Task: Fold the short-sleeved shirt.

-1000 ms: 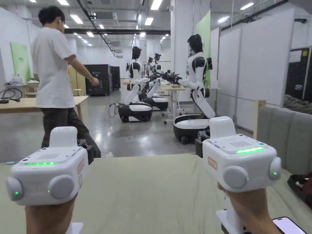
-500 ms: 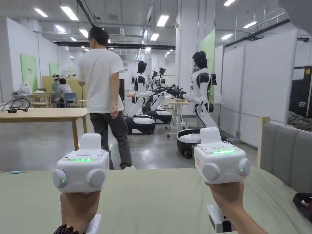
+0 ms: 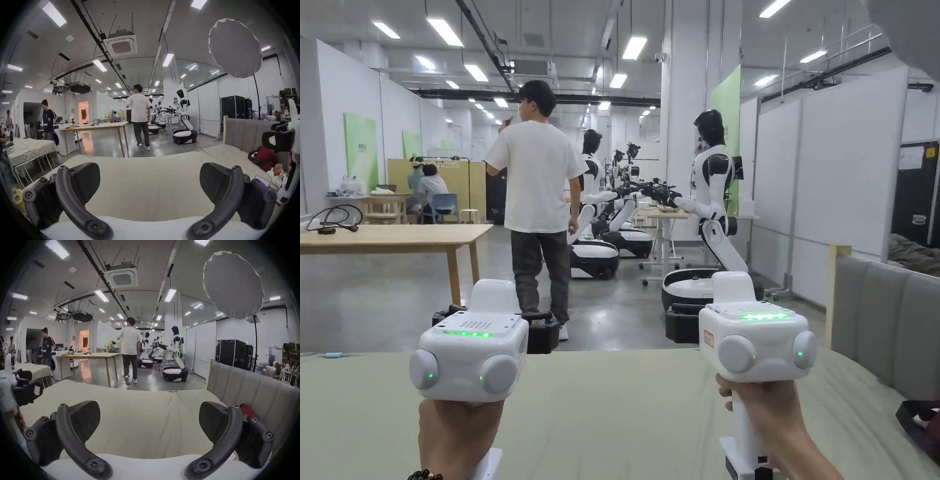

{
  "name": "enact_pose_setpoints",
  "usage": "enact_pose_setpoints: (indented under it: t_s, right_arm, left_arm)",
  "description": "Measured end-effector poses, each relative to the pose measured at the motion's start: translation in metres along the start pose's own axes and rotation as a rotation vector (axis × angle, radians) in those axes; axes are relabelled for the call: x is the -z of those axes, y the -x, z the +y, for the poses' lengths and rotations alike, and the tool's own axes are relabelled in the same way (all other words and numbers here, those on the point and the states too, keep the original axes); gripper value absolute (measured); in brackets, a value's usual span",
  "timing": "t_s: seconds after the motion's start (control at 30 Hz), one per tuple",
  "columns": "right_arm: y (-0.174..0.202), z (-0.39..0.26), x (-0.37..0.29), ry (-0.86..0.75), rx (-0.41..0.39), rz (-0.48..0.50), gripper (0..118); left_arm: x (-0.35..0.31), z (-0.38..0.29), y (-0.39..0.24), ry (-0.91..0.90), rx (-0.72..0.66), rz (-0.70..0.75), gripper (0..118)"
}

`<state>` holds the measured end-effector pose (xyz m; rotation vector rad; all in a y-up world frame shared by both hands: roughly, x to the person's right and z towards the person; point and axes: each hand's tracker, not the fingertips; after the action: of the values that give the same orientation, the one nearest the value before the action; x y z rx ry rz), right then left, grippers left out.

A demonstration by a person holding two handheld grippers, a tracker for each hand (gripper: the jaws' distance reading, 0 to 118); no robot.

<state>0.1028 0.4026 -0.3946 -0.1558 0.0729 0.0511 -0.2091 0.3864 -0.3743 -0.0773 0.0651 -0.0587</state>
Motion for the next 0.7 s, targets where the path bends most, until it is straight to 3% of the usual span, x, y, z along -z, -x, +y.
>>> enact_pose_setpoints:
  t_s: [0.1,0.2,0.53,0.7]
  right_arm:
    - [0.001,0.006,-0.010,-0.011,0.047,-0.033,118]
    - [0.003,0.012,-0.018,-0.011,0.024,-0.110,118]
    - [-0.005,0.013,-0.027,-0.039,0.038,-0.119,118]
    - [-0.004,0.011,-0.030,-0.014,0.088,-0.100,118]
  left_arm:
    - [-0.002,0.001,0.006,0.005,-0.044,0.002,118]
    - [-0.001,0.003,0.009,0.010,-0.050,0.008,118]
    - [0.000,0.005,0.014,0.006,-0.027,0.029,118]
    - [0.000,0.005,0.015,0.011,-0.041,0.027,118]
